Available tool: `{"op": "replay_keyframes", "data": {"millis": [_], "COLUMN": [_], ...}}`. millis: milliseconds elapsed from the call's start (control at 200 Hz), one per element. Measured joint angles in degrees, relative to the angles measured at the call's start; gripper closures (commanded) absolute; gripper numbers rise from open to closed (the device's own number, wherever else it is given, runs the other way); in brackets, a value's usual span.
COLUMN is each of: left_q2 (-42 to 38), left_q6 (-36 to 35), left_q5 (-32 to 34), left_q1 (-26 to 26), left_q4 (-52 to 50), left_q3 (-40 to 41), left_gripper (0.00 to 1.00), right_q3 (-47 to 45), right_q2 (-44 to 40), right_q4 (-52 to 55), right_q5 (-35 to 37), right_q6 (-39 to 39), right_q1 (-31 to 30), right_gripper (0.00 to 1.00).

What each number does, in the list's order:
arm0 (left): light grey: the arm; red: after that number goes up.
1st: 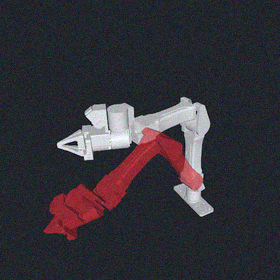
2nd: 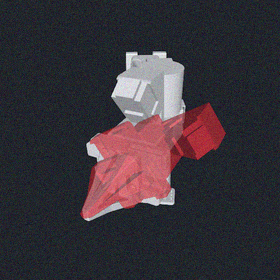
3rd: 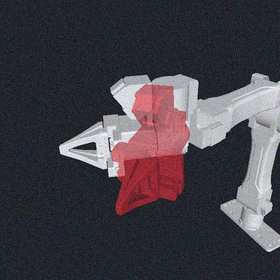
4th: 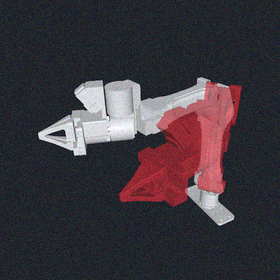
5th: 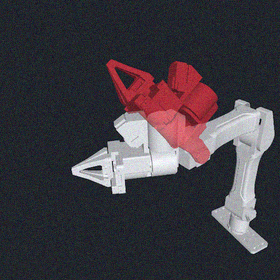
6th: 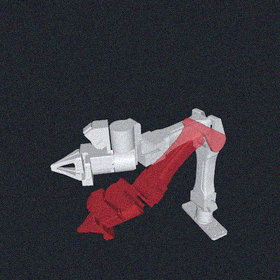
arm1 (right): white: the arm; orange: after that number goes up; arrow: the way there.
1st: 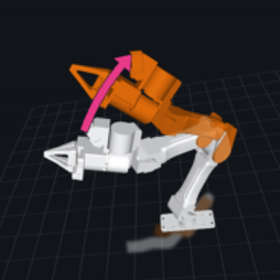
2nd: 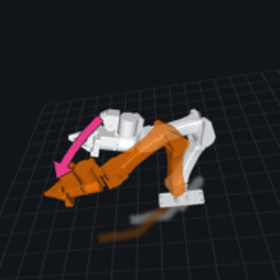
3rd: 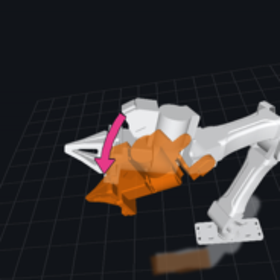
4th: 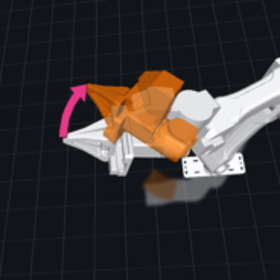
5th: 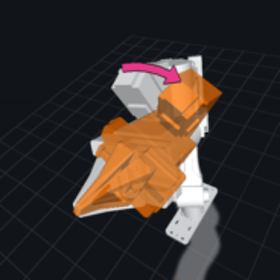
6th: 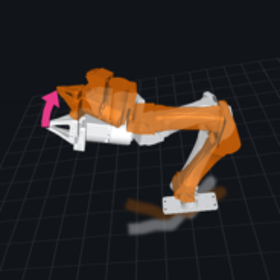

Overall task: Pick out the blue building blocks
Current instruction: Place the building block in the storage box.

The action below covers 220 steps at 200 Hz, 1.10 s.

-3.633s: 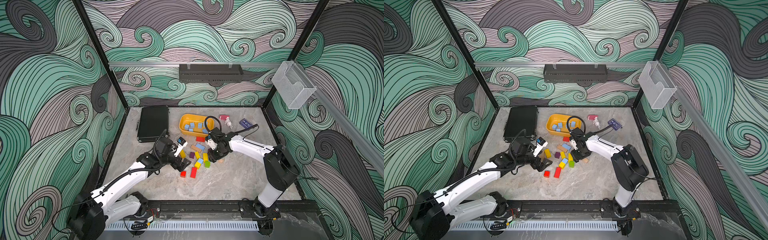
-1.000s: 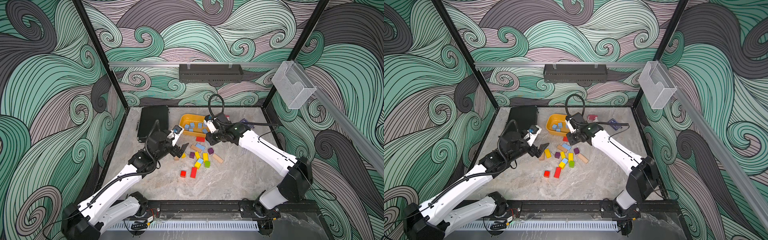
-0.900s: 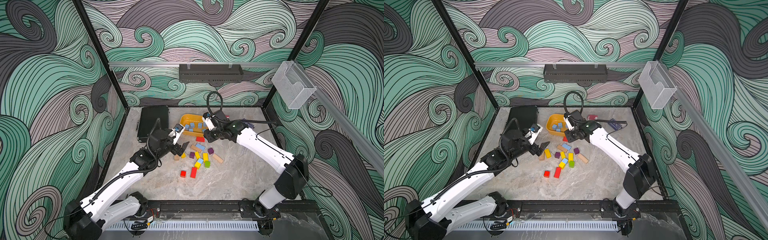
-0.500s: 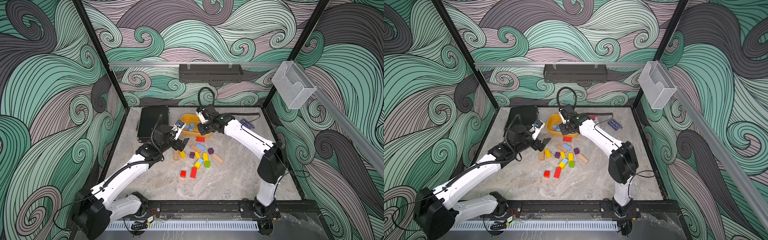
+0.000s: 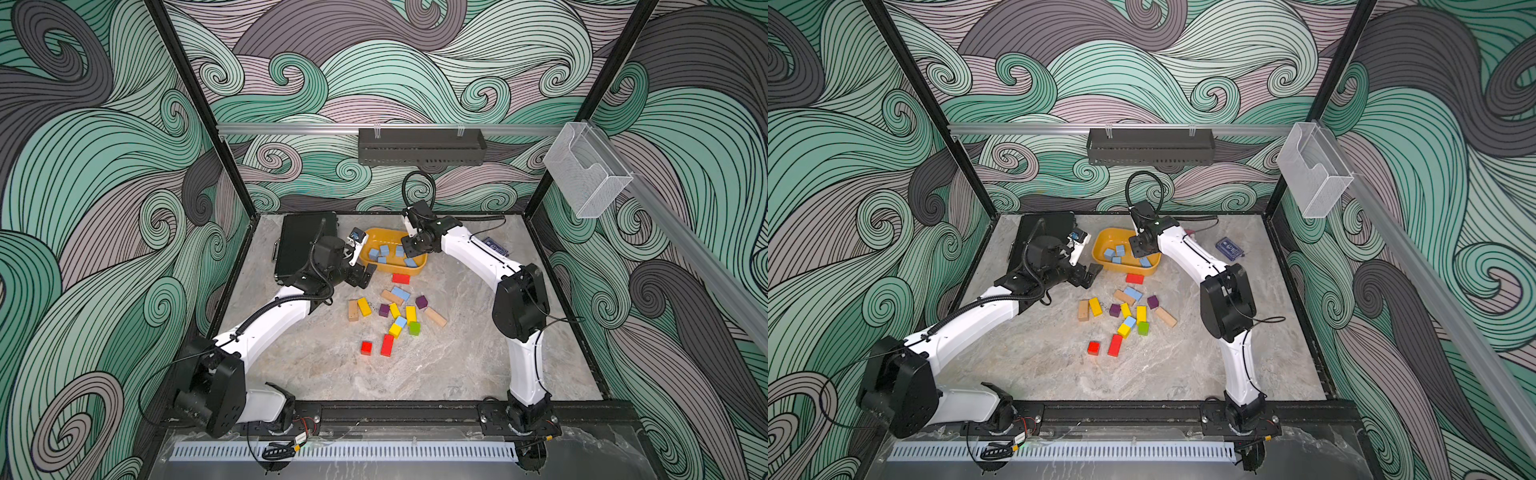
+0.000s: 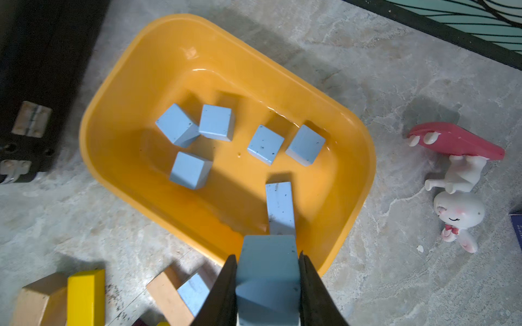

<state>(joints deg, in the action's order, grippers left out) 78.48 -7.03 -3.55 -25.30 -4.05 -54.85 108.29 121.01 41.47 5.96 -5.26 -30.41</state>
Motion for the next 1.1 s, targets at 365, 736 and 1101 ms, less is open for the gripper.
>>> {"op": "replay_keyframes", "data": {"millis": [365, 736, 1101], "left_q2": [6.2, 8.0, 8.0], "left_q6": [0.6, 0.5, 0.3], "left_q5": [-1.6, -2.5, -3.2], "left_q1": [1.3, 2.6, 2.7], "left_q4": [1.4, 1.0, 0.6], "left_q3": [-1.8, -4.2, -4.2], "left_gripper": [0.02, 0.01, 0.01], "right_q3": [3.9, 8.3, 11.8], "right_q2": [6.6, 12.8, 15.6], "right_q4": [0.1, 1.4, 3.1], "right_q5": [0.1, 0.7, 0.0], "right_q6": [0.8, 1.8, 1.7], "right_q1": [2.2, 2.1, 2.1], "right_gripper": [1.00, 1.00, 0.60]}}
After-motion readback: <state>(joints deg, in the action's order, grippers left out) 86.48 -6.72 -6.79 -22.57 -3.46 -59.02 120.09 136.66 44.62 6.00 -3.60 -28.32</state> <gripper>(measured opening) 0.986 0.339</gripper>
